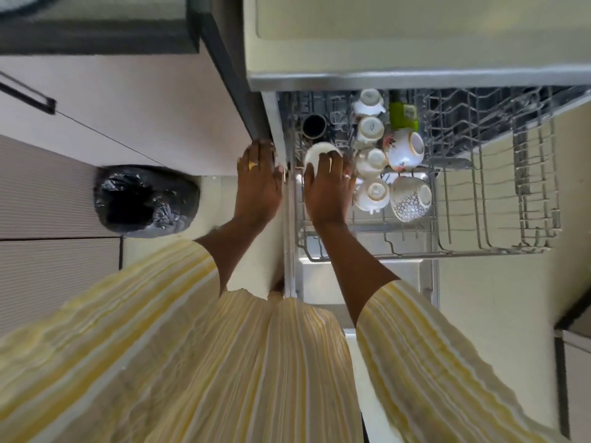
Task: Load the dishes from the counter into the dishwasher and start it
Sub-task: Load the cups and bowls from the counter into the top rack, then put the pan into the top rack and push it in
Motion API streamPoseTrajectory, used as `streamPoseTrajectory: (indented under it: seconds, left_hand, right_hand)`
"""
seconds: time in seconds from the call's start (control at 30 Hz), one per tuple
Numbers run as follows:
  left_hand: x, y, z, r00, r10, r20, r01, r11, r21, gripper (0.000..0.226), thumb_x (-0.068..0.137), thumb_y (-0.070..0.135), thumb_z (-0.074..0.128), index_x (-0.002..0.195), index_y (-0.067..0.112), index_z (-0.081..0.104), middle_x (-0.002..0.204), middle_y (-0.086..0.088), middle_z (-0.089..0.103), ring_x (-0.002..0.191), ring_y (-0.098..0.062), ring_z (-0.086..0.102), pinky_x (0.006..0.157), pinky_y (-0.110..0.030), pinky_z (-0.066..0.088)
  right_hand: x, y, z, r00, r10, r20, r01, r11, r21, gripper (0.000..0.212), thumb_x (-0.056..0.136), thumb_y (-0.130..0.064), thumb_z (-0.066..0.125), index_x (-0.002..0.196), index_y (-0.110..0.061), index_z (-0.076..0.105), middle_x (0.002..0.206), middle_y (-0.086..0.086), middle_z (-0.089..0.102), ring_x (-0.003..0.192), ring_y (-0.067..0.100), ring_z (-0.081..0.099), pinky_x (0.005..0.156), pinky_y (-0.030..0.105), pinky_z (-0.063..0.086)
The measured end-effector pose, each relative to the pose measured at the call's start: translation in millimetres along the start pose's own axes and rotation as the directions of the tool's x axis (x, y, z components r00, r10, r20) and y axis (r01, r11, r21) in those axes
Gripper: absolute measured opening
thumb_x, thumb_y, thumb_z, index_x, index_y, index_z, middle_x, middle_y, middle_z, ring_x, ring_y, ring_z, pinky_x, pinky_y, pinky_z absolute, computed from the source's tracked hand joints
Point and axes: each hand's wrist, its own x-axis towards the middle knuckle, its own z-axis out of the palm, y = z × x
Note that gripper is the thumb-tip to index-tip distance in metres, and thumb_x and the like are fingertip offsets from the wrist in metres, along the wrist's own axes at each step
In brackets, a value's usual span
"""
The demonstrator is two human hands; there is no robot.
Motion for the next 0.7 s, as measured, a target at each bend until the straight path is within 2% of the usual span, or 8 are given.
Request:
streamPoseTrajectory:
  seconds: [0.07, 0.13, 0.2, 0.27, 0.37, 0.47, 0.57, 0.7]
  left_hand:
    - [-6.7, -13.9, -10.6, 0.998, -0.057, -0.008, 0.057, 0.998, -0.008, 0.055, 0.101, 0.025, 0.032, 0.147, 0.001, 0.016, 0.155, -0.018, 0.017, 0.143, -0.030, 0.016, 0.116, -0.038, 0.004]
    - [-13.6, -29.7, -22.5, 0.991, -0.131, -0.012, 0.131, 0.991, -0.012, 0.056, 0.100, 0.026, 0.032, 0.148, 0.002, 0.013, 0.156, -0.016, 0.014, 0.144, -0.028, 0.013, 0.117, -0.037, 0.001]
    - [-21.8, -46.8, -36.8, 0.980, -0.197, -0.036, 0.197, 0.980, -0.005, 0.057, 0.100, 0.025, 0.032, 0.148, 0.002, 0.012, 0.156, -0.016, 0.012, 0.145, -0.026, 0.011, 0.116, -0.034, -0.002]
    - [-29.3, -65.6, -53.4, 0.968, -0.242, -0.069, 0.244, 0.970, 0.010, 0.057, 0.100, 0.024, 0.031, 0.148, 0.001, 0.011, 0.156, -0.016, 0.012, 0.145, -0.025, 0.009, 0.116, -0.031, -0.005]
    - [-37.1, -95.0, -81.4, 0.945, -0.302, -0.125, 0.306, 0.952, 0.010, 0.056, 0.100, 0.022, 0.032, 0.147, 0.001, 0.014, 0.156, -0.016, 0.014, 0.145, -0.025, 0.010, 0.117, -0.035, -0.001]
    - [-41.7, -123.9, -113.8, 0.894, -0.392, -0.215, 0.388, 0.920, -0.062, 0.054, 0.099, 0.021, 0.037, 0.146, 0.002, 0.021, 0.154, -0.014, 0.021, 0.144, -0.027, 0.014, 0.117, -0.037, 0.004]
    - [-48.2, -154.0, -145.0, 0.848, -0.439, -0.298, 0.450, 0.892, -0.033, 0.051, 0.099, 0.019, 0.038, 0.144, -0.002, 0.025, 0.151, -0.017, 0.027, 0.142, -0.029, 0.020, 0.117, -0.039, 0.009]
    - [-55.1, -199.0, -186.9, 0.775, -0.515, -0.367, 0.533, 0.844, -0.060, 0.051, 0.100, 0.021, 0.035, 0.145, -0.001, 0.024, 0.152, -0.015, 0.027, 0.142, -0.028, 0.019, 0.117, -0.036, 0.004]
  right_hand:
    - [-3.4, -20.6, 2.2, 0.994, -0.110, -0.012, 0.110, 0.993, 0.043, 0.035, 0.087, -0.021, 0.058, 0.114, 0.001, 0.060, 0.115, 0.021, 0.061, 0.104, 0.038, 0.058, 0.085, 0.046, 0.049]
    - [-7.5, -42.9, 4.0, 0.966, -0.256, 0.024, 0.254, 0.965, 0.071, 0.036, 0.090, -0.021, 0.049, 0.117, 0.001, 0.059, 0.118, 0.020, 0.060, 0.109, 0.035, 0.057, 0.089, 0.043, 0.050]
    - [-11.5, -65.8, 6.9, 0.923, -0.382, 0.044, 0.379, 0.923, 0.074, 0.035, 0.091, -0.018, 0.049, 0.118, 0.002, 0.058, 0.120, 0.021, 0.060, 0.112, 0.034, 0.057, 0.094, 0.042, 0.049]
    - [-15.4, -90.7, 10.9, 0.875, -0.483, 0.038, 0.480, 0.874, 0.073, 0.034, 0.087, -0.012, 0.059, 0.117, 0.005, 0.060, 0.119, 0.022, 0.061, 0.113, 0.035, 0.058, 0.097, 0.042, 0.046]
    - [-19.5, -130.3, 15.6, 0.783, -0.620, 0.047, 0.613, 0.782, 0.110, 0.036, 0.083, -0.009, 0.064, 0.116, 0.006, 0.060, 0.120, 0.023, 0.061, 0.114, 0.035, 0.057, 0.101, 0.041, 0.041]
    - [-21.5, -170.8, 16.2, 0.690, -0.720, 0.076, 0.709, 0.694, 0.127, 0.038, 0.083, -0.010, 0.065, 0.117, 0.006, 0.060, 0.121, 0.022, 0.061, 0.116, 0.035, 0.057, 0.102, 0.039, 0.040]
    - [-22.0, -220.7, 14.0, 0.621, -0.776, 0.110, 0.758, 0.631, 0.164, 0.038, 0.083, -0.009, 0.066, 0.117, 0.007, 0.060, 0.122, 0.023, 0.060, 0.117, 0.036, 0.056, 0.099, 0.041, 0.043]
    - [-22.4, -293.3, 10.2, 0.539, -0.834, 0.120, 0.814, 0.552, 0.182, 0.037, 0.083, -0.011, 0.066, 0.116, 0.006, 0.062, 0.122, 0.022, 0.060, 0.118, 0.035, 0.055, 0.100, 0.041, 0.044]
